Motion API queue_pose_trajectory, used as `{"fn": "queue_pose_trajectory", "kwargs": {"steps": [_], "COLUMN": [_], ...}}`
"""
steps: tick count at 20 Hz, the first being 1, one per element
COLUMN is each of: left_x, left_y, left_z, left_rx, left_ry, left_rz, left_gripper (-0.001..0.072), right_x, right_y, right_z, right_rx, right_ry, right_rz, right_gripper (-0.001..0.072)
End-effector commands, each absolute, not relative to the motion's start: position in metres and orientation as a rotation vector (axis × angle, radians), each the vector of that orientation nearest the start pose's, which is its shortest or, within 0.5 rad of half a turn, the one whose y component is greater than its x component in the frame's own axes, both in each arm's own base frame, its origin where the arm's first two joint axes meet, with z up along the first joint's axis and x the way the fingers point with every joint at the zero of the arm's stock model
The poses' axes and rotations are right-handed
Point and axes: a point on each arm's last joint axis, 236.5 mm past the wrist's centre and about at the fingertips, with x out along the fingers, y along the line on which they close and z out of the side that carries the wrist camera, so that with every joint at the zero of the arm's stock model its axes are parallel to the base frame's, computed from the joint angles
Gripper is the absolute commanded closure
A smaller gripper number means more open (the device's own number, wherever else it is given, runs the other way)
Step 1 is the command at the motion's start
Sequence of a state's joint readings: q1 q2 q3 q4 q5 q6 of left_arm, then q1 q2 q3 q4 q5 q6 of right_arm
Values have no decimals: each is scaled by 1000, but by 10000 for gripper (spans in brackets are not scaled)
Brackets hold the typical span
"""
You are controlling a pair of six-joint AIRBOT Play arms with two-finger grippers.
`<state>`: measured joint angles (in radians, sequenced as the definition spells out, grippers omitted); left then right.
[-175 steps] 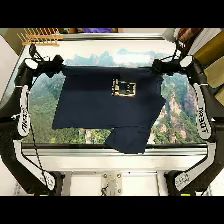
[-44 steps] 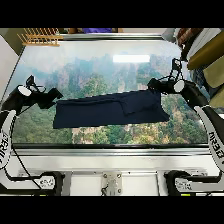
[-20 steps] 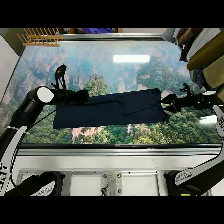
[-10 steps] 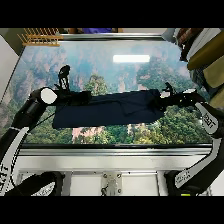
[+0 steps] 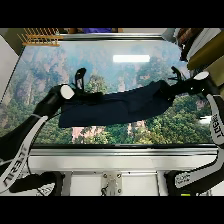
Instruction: Fold the clothes and pants, and hang the long-sleeved shirts on hangers.
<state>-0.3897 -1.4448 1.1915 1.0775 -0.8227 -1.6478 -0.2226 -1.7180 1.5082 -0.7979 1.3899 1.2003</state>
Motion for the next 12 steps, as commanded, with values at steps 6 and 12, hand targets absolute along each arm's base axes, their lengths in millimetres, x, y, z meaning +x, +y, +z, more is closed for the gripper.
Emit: {"fn": "queue_pose_trajectory", "kwargs": {"steps": [6, 12], "left_x": [430, 432], "left_y": [-356, -390], "left_z": [-66, -86], "left_rx": [-259, -211], "left_ry": [1242, 1312], "left_rz": [-567, -628], "left_gripper": [696, 697], "right_x": [441, 437], "right_y": [98, 144], "right_z": [137, 167], "right_rx": [282, 135], "right_ry": [1234, 1168], "right_rz": [513, 554], "right_gripper": [697, 697]}}
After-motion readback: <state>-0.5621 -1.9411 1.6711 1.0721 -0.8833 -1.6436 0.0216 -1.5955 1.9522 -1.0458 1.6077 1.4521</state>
